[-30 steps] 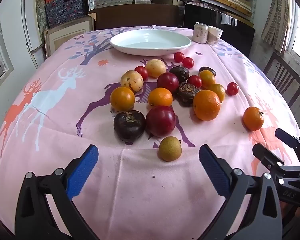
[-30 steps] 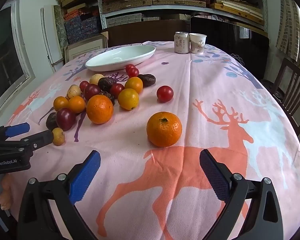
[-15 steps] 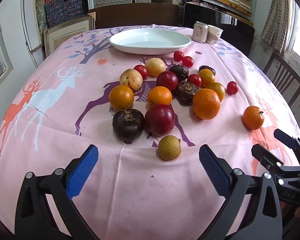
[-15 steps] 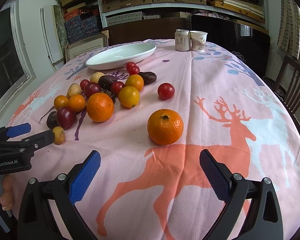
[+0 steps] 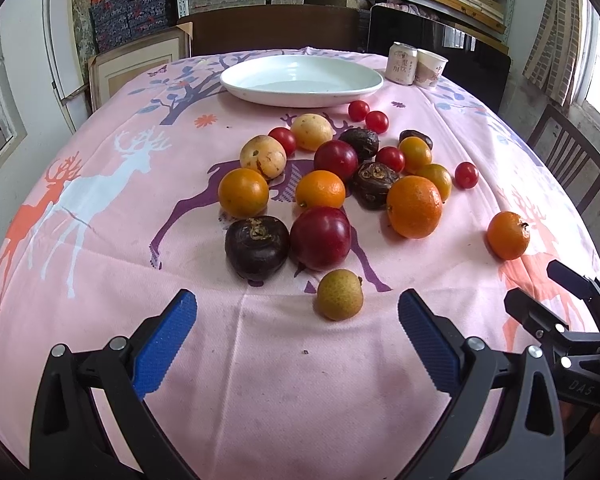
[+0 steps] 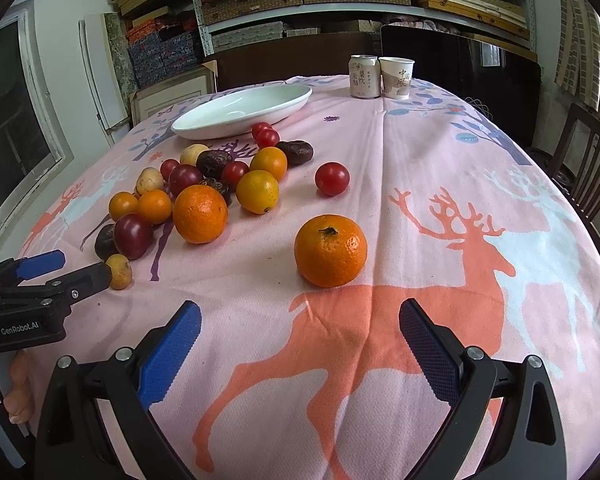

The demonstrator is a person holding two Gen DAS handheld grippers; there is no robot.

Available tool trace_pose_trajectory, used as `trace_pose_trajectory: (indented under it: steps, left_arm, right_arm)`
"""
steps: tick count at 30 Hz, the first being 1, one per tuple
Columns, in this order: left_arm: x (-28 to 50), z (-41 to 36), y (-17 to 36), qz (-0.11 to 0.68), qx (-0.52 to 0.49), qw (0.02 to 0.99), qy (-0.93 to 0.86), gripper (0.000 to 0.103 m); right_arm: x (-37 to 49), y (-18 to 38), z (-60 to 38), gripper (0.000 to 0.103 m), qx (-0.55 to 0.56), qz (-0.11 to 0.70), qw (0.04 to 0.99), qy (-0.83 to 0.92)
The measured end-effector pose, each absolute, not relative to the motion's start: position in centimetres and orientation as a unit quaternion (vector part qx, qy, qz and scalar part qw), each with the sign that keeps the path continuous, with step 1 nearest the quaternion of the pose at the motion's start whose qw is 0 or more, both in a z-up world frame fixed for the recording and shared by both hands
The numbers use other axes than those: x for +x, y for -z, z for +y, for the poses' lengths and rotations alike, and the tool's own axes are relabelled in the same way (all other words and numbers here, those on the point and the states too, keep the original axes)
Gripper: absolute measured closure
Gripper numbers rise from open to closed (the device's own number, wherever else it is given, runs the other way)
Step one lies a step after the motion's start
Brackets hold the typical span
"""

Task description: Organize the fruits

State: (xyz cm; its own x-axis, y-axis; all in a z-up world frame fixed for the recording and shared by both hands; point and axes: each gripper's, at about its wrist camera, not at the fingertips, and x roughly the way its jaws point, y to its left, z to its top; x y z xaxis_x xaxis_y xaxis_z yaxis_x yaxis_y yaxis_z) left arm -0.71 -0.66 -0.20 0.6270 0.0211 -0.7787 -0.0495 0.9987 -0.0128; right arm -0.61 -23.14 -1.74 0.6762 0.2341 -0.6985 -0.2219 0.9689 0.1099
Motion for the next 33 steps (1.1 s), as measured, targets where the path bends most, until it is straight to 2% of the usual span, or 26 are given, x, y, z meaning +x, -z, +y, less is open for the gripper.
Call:
trace_pose_trajectory:
  steps: [33]
  left_arm:
    - [-0.71,-0.55,0.16,0.431,-0.019,0.902,-0.019,0.004]
  right_arm:
    - [-0.56,1.8,-23.17,0.004,0.01,0.385,0.914,-0.126]
